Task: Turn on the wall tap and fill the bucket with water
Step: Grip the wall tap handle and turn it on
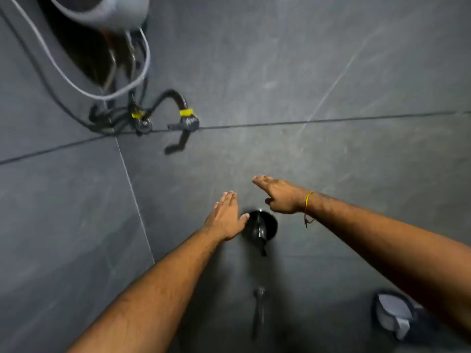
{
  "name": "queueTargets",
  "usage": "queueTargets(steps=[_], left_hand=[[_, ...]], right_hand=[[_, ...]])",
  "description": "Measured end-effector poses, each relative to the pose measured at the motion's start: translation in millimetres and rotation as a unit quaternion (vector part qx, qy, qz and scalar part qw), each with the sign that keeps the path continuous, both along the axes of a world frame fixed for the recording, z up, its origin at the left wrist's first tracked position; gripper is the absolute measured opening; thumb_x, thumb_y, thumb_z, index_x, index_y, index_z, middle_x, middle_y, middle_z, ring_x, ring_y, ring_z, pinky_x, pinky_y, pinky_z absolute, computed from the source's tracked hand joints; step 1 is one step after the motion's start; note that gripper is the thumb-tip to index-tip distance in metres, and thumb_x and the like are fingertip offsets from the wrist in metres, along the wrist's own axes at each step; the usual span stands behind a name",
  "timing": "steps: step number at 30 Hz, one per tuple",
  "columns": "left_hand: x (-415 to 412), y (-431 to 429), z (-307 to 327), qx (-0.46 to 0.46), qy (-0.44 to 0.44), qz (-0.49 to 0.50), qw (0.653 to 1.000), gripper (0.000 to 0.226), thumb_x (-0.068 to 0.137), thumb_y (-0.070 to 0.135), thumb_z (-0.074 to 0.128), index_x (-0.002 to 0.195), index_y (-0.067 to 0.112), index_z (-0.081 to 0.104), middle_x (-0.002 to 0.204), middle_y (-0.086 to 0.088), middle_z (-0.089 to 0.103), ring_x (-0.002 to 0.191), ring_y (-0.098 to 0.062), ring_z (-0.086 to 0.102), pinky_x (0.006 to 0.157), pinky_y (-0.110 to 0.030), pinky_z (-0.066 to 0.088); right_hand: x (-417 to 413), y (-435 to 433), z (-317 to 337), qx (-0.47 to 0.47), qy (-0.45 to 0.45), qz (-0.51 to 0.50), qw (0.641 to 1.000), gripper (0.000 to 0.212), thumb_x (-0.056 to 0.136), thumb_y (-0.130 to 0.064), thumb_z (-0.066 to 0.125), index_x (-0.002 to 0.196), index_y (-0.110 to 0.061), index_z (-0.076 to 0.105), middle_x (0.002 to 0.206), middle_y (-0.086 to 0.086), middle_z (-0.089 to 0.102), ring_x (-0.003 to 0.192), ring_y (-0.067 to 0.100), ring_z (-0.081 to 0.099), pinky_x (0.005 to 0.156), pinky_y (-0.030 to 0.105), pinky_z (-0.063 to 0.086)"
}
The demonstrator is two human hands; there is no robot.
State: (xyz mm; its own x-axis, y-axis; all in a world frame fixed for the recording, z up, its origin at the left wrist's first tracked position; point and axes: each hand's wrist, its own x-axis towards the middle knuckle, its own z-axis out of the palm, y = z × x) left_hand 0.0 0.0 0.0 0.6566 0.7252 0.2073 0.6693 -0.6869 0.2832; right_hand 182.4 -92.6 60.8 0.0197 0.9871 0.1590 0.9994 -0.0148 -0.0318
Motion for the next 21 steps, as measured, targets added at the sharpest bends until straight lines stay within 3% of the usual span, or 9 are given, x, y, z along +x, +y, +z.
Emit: queueTargets(steps=[3, 8, 12, 14, 17, 19, 21], left_hand=[[21, 12, -54, -0.090, 0.044, 0.015, 0.995, 0.088, 0.102, 0.049, 0.051, 0.163, -0.001, 0.011, 0.174, -0.020, 0.012, 0.162, -0.033, 0.011, 0.130, -0.045, 0.017], [66, 28, -146, -0.246, 0.054, 0.047, 0.967, 0.066, 0.100, 0.042, 0.060, 0.149, 0.000, 0.046, 0.156, -0.020, 0.047, 0.142, -0.037, 0.047, 0.114, -0.038, 0.040], [100, 42, -207, -0.376, 0.009, 0.083, 0.923, 0.064, 0.087, 0.047, 0.070, 0.137, 0.008, 0.059, 0.137, -0.009, 0.063, 0.124, -0.034, 0.061, 0.104, -0.038, 0.050], [117, 52, -230, -0.453, -0.074, 0.125, 0.879, 0.054, 0.082, 0.036, 0.076, 0.126, 0.005, 0.066, 0.126, -0.010, 0.069, 0.113, -0.031, 0.066, 0.096, -0.037, 0.053], [137, 70, -258, -0.527, -0.202, 0.179, 0.806, 0.065, 0.057, 0.029, 0.085, 0.109, -0.007, 0.071, 0.094, -0.018, 0.069, 0.086, -0.029, 0.064, 0.078, -0.037, 0.049], [141, 72, -257, -0.531, -0.211, 0.197, 0.796, 0.041, 0.069, 0.020, 0.083, 0.100, -0.005, 0.071, 0.073, -0.011, 0.061, 0.065, -0.024, 0.056, 0.060, -0.023, 0.046], [139, 71, -256, -0.509, -0.211, 0.212, 0.807, 0.015, 0.081, 0.012, 0.075, 0.092, 0.002, 0.072, 0.064, -0.005, 0.056, 0.047, -0.013, 0.046, 0.045, -0.020, 0.034]], right_hand=[[20, 23, -40, -0.065, 0.024, 0.006, 0.998, 0.083, 0.083, -0.011, 0.059, 0.160, -0.007, 0.028, 0.165, 0.017, 0.036, 0.152, 0.032, 0.038, 0.124, 0.040, 0.033], [59, 63, -109, -0.120, 0.016, 0.048, 0.991, 0.071, 0.083, -0.017, 0.067, 0.149, -0.010, 0.043, 0.149, 0.019, 0.054, 0.129, 0.039, 0.058, 0.108, 0.040, 0.047], [86, 100, -143, -0.083, -0.068, 0.119, 0.987, 0.072, 0.080, -0.018, 0.070, 0.147, -0.006, 0.046, 0.147, 0.022, 0.054, 0.131, 0.042, 0.057, 0.111, 0.045, 0.047], [97, 115, -158, -0.088, -0.099, 0.153, 0.979, 0.075, 0.080, -0.015, 0.071, 0.149, -0.003, 0.045, 0.149, 0.024, 0.052, 0.136, 0.043, 0.053, 0.116, 0.046, 0.042], [108, 131, -171, -0.069, -0.115, 0.217, 0.967, 0.071, 0.081, -0.010, 0.071, 0.147, 0.002, 0.049, 0.148, 0.027, 0.054, 0.137, 0.045, 0.053, 0.116, 0.049, 0.044], [115, 139, -176, -0.042, -0.115, 0.254, 0.959, 0.067, 0.080, -0.010, 0.075, 0.142, 0.003, 0.055, 0.146, 0.026, 0.057, 0.135, 0.045, 0.056, 0.110, 0.051, 0.049], [120, 143, -177, -0.031, -0.116, 0.276, 0.953, 0.068, 0.079, -0.010, 0.080, 0.142, 0.000, 0.057, 0.147, 0.023, 0.058, 0.134, 0.044, 0.057, 0.106, 0.052, 0.052]])
